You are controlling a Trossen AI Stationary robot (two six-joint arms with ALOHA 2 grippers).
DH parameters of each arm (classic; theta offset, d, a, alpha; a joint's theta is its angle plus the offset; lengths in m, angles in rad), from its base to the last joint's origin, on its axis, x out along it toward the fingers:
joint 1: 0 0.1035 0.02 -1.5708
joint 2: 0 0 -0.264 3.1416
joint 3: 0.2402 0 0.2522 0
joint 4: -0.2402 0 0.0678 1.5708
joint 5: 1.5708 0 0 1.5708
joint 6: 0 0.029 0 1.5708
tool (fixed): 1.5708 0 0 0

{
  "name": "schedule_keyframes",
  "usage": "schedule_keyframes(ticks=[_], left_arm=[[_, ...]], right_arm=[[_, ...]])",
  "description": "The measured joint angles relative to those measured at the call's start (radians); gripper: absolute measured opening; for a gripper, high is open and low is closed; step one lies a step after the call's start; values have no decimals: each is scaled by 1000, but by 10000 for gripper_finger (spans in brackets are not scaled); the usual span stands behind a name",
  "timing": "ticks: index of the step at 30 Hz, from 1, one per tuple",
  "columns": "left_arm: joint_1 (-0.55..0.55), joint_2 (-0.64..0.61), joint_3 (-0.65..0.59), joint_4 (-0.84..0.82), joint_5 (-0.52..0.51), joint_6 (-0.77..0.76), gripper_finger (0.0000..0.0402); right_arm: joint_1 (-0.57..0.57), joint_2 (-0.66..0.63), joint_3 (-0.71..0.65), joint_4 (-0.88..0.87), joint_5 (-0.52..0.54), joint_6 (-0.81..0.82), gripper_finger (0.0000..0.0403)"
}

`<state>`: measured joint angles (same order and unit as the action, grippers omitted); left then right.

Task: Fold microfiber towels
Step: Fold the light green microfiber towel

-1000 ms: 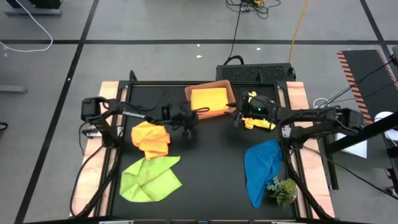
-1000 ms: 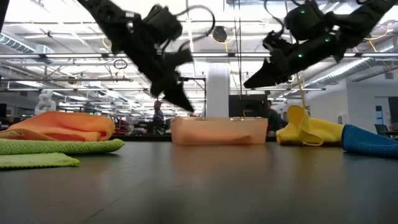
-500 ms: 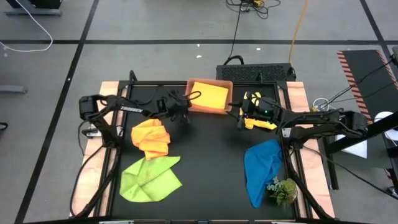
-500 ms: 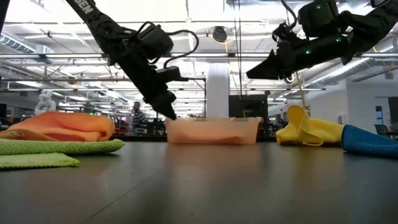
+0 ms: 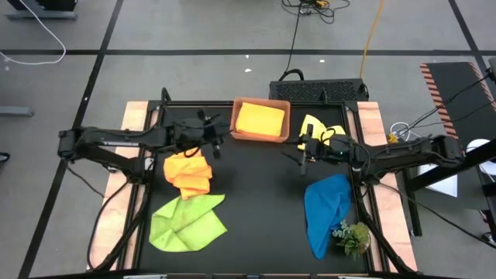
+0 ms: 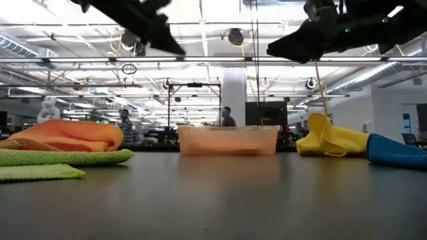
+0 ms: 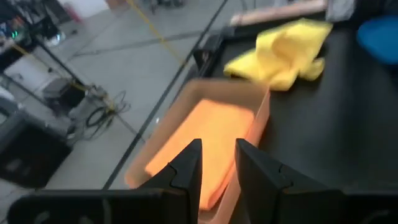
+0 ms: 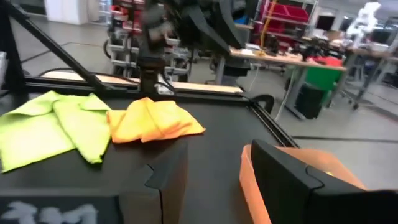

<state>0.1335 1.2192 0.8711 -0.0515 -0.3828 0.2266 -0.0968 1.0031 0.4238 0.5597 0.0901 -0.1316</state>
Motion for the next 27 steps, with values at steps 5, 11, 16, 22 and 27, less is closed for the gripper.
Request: schedule_keyframes(ticks=[5, 11, 16, 22, 27], left_arm=[[-37, -11, -50, 28, 74, -30, 97], [-96, -11, -264, 320, 134, -119, 97], [-115, 3, -429, 586, 159, -162, 97], [-99, 4, -531, 777, 158, -179, 97], [-65, 5, -534, 809, 155, -150, 97]], right_arm=[[77, 46, 0, 1, 43, 47, 171], [176, 145, 0, 42, 44, 90, 171], [216, 248, 0, 92, 46, 105, 171], [215, 366, 1, 166, 46, 120, 171], [194, 426, 1, 236, 45, 86, 171]])
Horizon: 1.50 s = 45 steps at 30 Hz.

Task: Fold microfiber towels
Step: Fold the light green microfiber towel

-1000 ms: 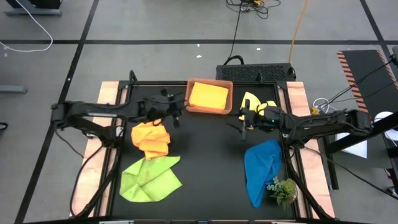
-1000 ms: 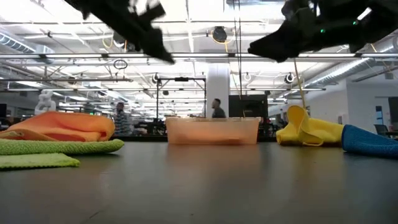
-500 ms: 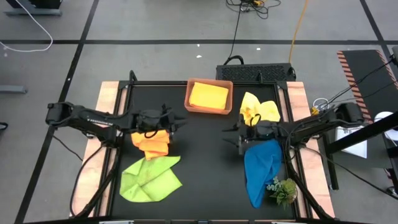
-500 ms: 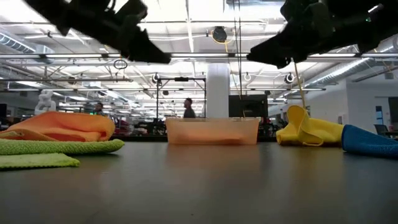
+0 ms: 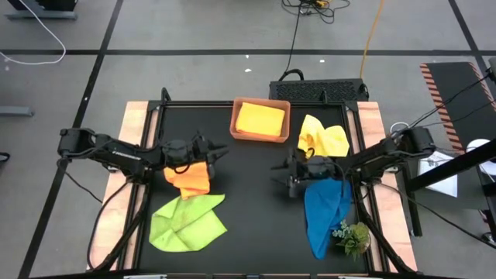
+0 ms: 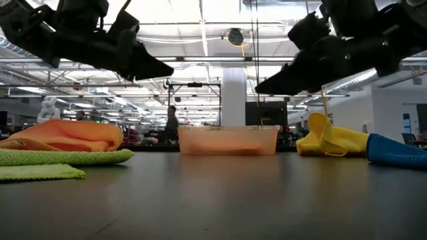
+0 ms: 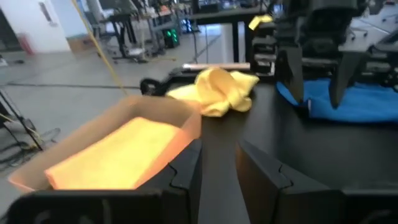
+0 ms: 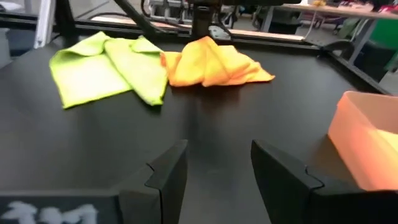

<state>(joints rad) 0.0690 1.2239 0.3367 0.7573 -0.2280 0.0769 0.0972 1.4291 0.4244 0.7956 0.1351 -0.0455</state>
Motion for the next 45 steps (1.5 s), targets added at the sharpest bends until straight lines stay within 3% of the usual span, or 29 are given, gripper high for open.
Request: schedule_keyframes(ticks=[8, 14, 20, 28, 37, 41, 45], left_arm=[[33, 0, 0, 26, 5, -67, 97], [17, 0, 0, 26, 78, -156, 97], [-58, 0, 40, -28, 13, -189, 97], [-141, 0, 259, -511, -185, -248, 97], [-150, 59, 493, -1215, -264, -560, 97], [-156, 137, 566, -1298, -242, -639, 97], [-179, 244, 671, -1356, -159, -558, 97]], right_arm=[[-52, 30, 0, 72, -4, -45, 171], [-68, 30, 0, 66, -4, -28, 171], [-54, 30, 0, 18, -6, -19, 171], [-49, 30, -68, 61, -6, -20, 171], [-49, 30, -222, 316, -6, -19, 171], [-49, 30, -244, 370, -6, -8, 171], [-49, 29, -244, 384, -5, 16, 171]])
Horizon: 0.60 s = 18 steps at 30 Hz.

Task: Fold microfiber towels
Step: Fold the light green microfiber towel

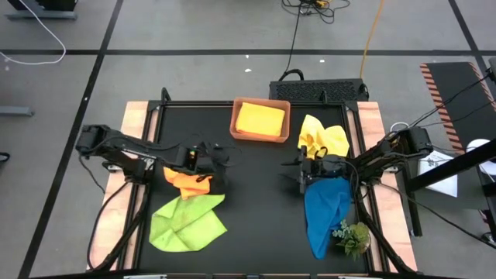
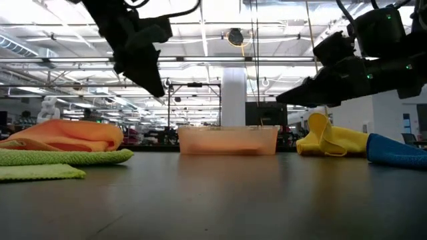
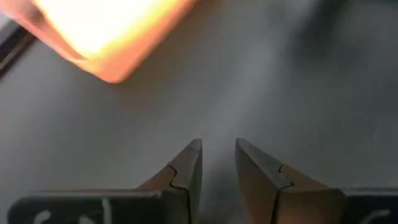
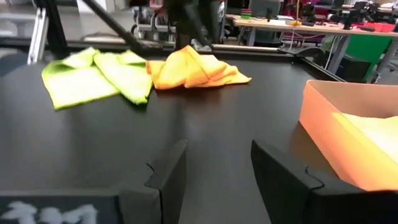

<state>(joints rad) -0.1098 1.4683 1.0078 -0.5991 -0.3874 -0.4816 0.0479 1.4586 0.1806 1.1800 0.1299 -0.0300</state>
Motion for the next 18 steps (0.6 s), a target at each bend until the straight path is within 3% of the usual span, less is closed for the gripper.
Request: schedule_keyframes(ticks=[9, 14, 18], left_arm=[[-42, 173, 288, -321, 21, -26, 97], [-61, 200, 324, -560, -5, -34, 97], [-44, 200, 324, -669, 81, -157, 97]], right_arm=[[67, -6, 0, -38, 0, 131, 171], [157, -5, -1, -199, 0, 276, 171], [235, -5, -1, -297, 52, 342, 171]])
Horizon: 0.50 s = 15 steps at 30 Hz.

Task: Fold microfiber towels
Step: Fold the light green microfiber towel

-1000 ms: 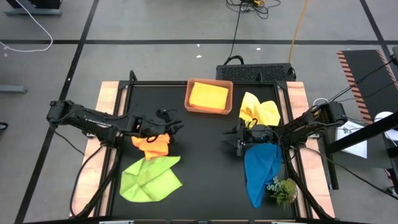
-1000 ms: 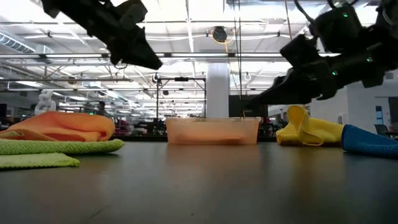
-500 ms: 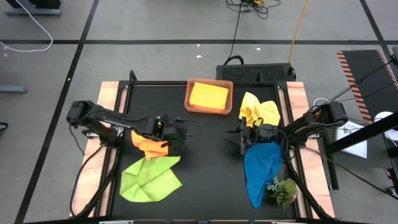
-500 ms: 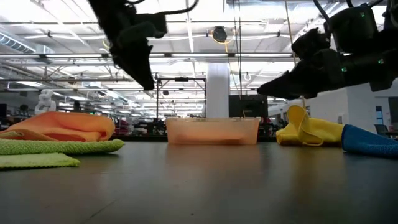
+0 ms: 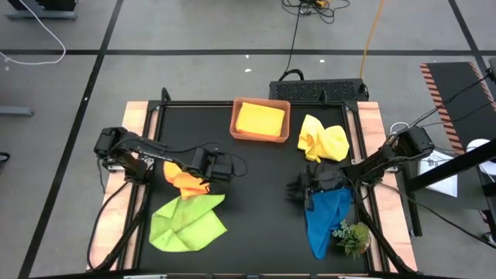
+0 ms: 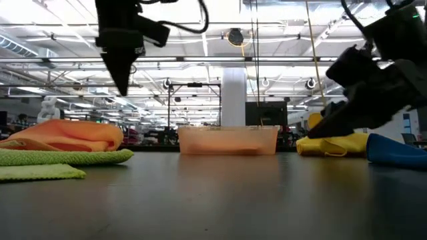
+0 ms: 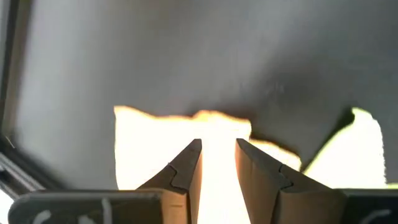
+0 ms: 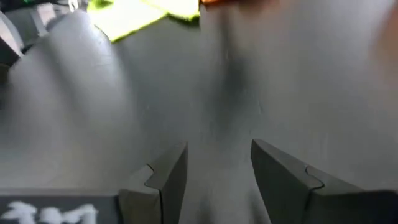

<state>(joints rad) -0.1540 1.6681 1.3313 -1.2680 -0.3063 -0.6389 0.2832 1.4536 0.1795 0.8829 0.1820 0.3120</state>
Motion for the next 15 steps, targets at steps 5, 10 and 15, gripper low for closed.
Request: schedule_keyframes(ticks=[5, 10, 15], left_arm=[[-15, -9, -23, -25, 17, -114, 97], [-15, -8, -108, -9, 58, -133, 97], [-38, -7, -185, 170, 156, -226, 97]], right_arm=[[63, 0, 0, 28, 57, 58, 171], [117, 0, 0, 40, 58, 83, 171], [179, 9, 0, 31, 60, 94, 171]])
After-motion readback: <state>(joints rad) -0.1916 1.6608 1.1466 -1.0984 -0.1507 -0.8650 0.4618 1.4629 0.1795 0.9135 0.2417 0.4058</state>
